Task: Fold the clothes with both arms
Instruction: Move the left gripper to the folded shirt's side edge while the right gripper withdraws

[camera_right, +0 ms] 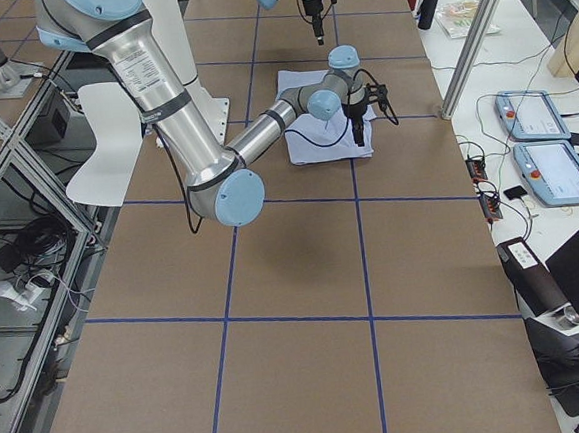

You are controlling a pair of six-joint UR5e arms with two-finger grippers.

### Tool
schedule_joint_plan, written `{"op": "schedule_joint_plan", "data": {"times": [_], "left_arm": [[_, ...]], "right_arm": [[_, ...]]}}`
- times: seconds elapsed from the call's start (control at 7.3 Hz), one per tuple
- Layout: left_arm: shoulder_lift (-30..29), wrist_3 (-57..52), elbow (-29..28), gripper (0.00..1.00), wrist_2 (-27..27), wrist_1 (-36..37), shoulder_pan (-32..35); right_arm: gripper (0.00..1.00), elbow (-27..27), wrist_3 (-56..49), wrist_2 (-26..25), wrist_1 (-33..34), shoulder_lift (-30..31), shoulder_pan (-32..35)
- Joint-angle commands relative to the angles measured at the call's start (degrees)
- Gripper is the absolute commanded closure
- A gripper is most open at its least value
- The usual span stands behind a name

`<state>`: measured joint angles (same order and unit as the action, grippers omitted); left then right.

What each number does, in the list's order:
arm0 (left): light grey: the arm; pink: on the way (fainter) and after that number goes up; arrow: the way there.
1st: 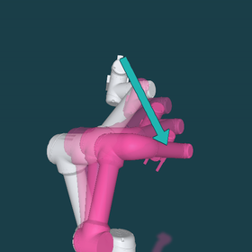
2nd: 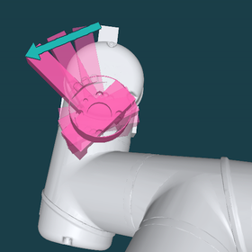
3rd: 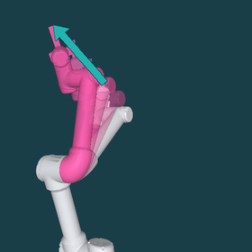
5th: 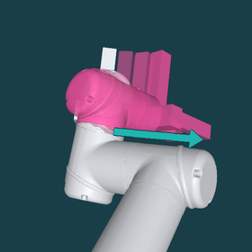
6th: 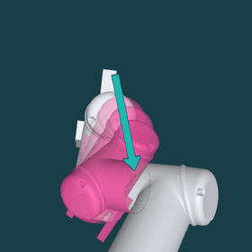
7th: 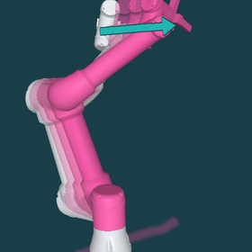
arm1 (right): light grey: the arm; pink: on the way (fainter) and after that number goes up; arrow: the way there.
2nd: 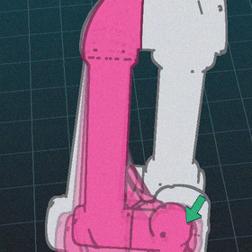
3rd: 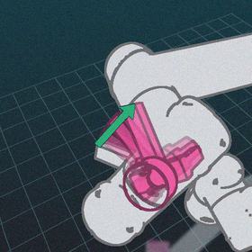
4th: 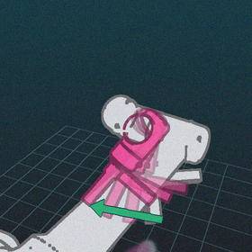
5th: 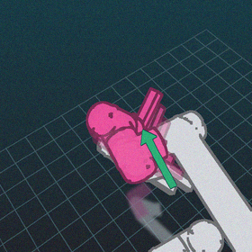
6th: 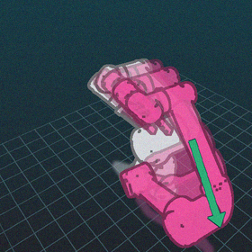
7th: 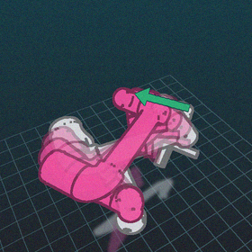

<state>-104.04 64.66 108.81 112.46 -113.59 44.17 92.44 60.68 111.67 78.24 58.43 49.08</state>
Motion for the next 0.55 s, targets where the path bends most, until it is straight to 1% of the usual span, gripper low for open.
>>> {"op": "schedule_joint_plan", "data": {"times": [0.0,0.41], "left_arm": [[0.5,3.0,1.4,0.00,-0.3,-0.1,-2.7],[3.0,2.9,3.6,0.00,-0.7,-2.0,-5.1]], "right_arm": [[0.00,0.4,-1.7,2.7,0.1,0.5,2.0],[0.00,1.3,-1.8,2.6,0.1,1.2,2.2]]}}
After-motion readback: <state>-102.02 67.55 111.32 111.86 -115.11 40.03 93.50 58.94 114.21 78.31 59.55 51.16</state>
